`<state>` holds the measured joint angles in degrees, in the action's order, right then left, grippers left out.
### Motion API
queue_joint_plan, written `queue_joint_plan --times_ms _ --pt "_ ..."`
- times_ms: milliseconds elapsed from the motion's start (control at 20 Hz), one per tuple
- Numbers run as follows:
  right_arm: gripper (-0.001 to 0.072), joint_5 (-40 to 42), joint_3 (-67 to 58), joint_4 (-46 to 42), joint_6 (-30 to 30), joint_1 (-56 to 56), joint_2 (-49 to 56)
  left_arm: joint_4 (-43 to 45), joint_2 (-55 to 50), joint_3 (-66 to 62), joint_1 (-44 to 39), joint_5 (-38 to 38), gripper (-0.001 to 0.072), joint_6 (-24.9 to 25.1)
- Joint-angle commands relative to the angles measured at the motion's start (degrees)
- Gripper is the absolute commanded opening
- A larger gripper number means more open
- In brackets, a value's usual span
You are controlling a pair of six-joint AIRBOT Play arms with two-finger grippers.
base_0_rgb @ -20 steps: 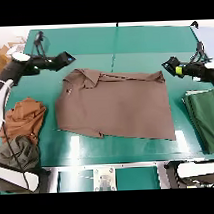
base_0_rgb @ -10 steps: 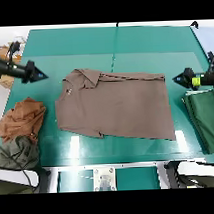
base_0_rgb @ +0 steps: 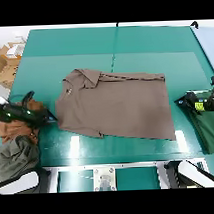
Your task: Fold the shirts.
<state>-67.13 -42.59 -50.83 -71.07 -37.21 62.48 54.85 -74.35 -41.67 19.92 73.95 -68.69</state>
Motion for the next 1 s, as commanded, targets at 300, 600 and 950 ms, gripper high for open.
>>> queue_joint_plan --times_ms 300,600,950 --pt "0.0301 0.0 2.3 -4.5 -2.8 -2.4 -2.2 -8.9 -1.2 9.2 -4.8 -14.0 0.0305 6.2" --pt "0.0370 -4.9 2.3 -13.3 -8.9 -9.0 -2.0 -7.2 -1.3 7.1 -5.2 -11.1 0.0024 7.7" --pt "0.0405 -10.9 4.9 -13.7 1.3 -14.0 8.8 -7.3 -1.3 6.0 -5.2 -10.0 0.0024 7.7"
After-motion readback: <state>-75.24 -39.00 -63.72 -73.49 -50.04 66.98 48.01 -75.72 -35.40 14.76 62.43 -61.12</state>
